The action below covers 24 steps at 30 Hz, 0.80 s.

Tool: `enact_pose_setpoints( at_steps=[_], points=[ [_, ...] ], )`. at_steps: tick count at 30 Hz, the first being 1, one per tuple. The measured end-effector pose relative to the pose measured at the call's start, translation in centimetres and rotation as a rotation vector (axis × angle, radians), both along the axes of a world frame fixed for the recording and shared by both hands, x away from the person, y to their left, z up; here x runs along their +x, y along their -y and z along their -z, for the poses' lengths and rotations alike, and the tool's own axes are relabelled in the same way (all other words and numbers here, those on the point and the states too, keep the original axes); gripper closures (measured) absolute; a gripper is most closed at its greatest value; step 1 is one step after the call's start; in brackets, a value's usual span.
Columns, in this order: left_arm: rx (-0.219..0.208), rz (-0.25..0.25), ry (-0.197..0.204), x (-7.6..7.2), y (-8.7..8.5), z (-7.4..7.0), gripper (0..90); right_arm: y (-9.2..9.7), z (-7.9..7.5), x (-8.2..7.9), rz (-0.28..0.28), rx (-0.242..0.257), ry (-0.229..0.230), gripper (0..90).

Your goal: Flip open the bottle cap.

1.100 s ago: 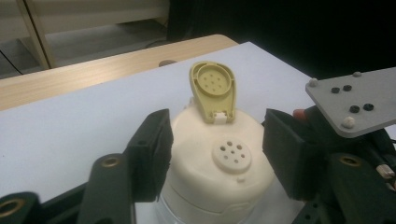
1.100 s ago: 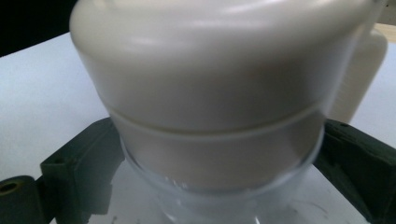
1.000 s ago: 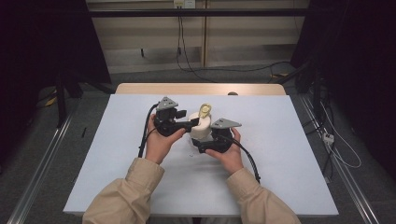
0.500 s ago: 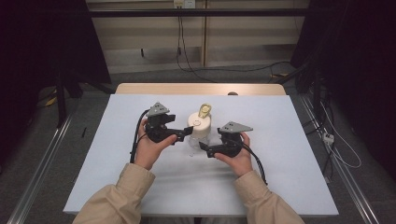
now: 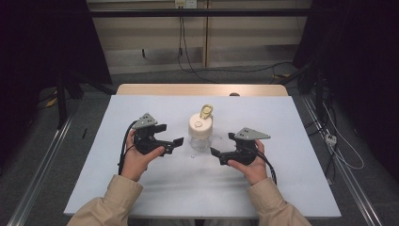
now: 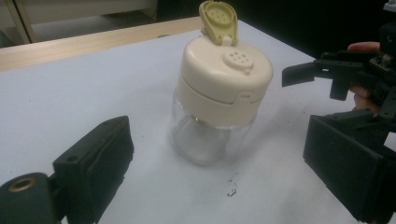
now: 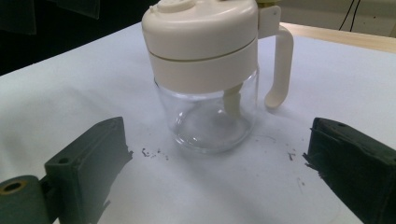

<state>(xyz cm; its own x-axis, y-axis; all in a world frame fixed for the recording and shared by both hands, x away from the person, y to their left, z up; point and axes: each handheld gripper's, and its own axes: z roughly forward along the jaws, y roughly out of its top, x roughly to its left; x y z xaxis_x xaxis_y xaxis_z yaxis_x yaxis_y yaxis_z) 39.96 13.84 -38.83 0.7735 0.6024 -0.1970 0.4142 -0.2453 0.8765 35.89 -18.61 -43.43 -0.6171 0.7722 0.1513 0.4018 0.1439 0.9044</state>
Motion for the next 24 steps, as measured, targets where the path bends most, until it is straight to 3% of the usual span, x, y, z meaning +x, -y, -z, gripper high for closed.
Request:
enact_pose_setpoints(
  at_steps=[24],
  points=[
    [0.007,-0.015,-0.022,-1.6,-4.0,2.5,6.2,2.0,0.3,-2.1,0.0,-0.021,-0.003,5.0]
  ],
)
